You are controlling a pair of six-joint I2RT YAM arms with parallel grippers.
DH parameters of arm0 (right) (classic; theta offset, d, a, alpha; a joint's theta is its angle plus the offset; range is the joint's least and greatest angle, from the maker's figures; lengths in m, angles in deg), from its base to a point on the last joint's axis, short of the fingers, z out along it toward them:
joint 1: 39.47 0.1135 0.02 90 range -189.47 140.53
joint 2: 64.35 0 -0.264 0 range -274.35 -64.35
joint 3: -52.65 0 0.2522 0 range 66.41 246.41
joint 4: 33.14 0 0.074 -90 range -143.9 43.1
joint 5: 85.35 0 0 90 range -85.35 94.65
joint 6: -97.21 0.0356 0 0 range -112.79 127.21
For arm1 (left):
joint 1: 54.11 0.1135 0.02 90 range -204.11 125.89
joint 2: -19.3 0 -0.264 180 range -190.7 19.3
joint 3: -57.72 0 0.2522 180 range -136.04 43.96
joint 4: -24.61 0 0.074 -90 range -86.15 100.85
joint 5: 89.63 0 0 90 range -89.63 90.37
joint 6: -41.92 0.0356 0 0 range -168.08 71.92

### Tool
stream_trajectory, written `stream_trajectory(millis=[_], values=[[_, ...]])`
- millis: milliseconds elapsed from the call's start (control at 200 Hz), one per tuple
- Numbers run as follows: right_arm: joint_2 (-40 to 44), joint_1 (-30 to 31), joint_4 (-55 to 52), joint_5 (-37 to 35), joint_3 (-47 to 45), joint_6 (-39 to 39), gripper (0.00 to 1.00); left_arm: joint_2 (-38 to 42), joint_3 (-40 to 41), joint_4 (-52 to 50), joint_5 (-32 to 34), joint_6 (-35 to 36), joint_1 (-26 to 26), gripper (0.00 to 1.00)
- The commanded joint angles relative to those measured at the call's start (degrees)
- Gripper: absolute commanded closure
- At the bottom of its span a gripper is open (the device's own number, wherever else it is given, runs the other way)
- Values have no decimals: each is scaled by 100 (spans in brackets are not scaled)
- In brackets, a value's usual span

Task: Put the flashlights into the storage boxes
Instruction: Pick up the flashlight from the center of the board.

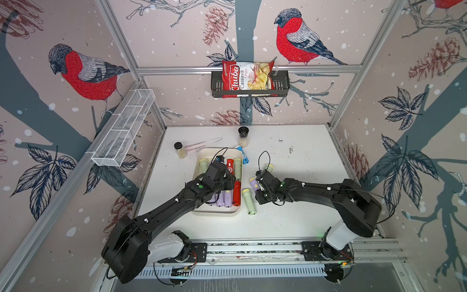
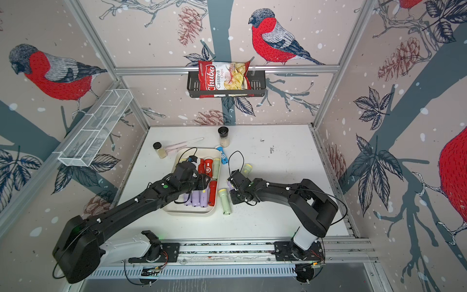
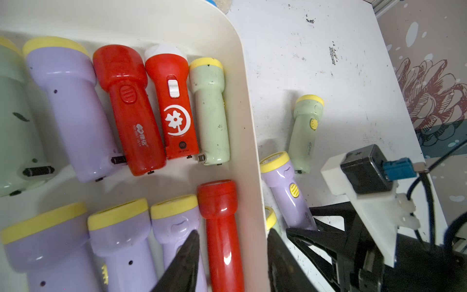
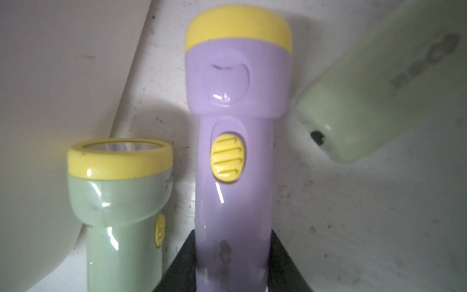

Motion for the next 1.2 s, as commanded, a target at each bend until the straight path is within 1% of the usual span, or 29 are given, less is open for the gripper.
stream_trajectory(millis=[0,45,165,275,335,415,500,570,665,720,765,885,951,1051,1196], values=[[119,3,59,-279,-16,-78,66,37,0,128,-31,45,6,56],[284,3,131,-443,-90,-57,69,61,7,167,-80,79,11,56],[1040,-15,689,-748,-565,-23,70,228,111,476,-259,180,13,56],[1875,-62,1370,-728,-1092,-121,72,466,319,946,-471,305,12,56],[2359,-87,1711,-623,-1385,-199,74,611,449,1200,-715,460,12,55],[2950,-159,2226,-335,-1772,-296,76,812,593,1626,-1222,669,7,54],[3513,-297,2772,55,-2173,-387,77,1097,860,2214,-1595,731,4,53],[3939,-431,3277,520,-2522,-449,76,1352,1172,2839,-1874,824,8,51],[4429,-676,4229,1221,-3057,-447,76,1630,1667,3814,-2270,925,-1,49],[4629,-842,4649,1588,-3295,-449,76,1719,1839,4221,-2504,1008,-6,48],[4759,-944,4881,1850,-3434,-528,76,1753,1875,4350,-2646,1093,-10,47],[5015,-999,5061,2102,-3592,-841,76,1720,1801,4300,-2929,1370,-48,43],[5039,-1002,5110,2296,-3603,-1089,76,1649,1811,4428,-3163,1498,-92,41],[5006,-972,5418,2723,-3619,-1360,75,1518,1922,4948,-3629,1635,-176,38],[4953,-861,5775,3086,-3611,-1582,75,1380,1911,5181,-3931,1719,-258,36]])
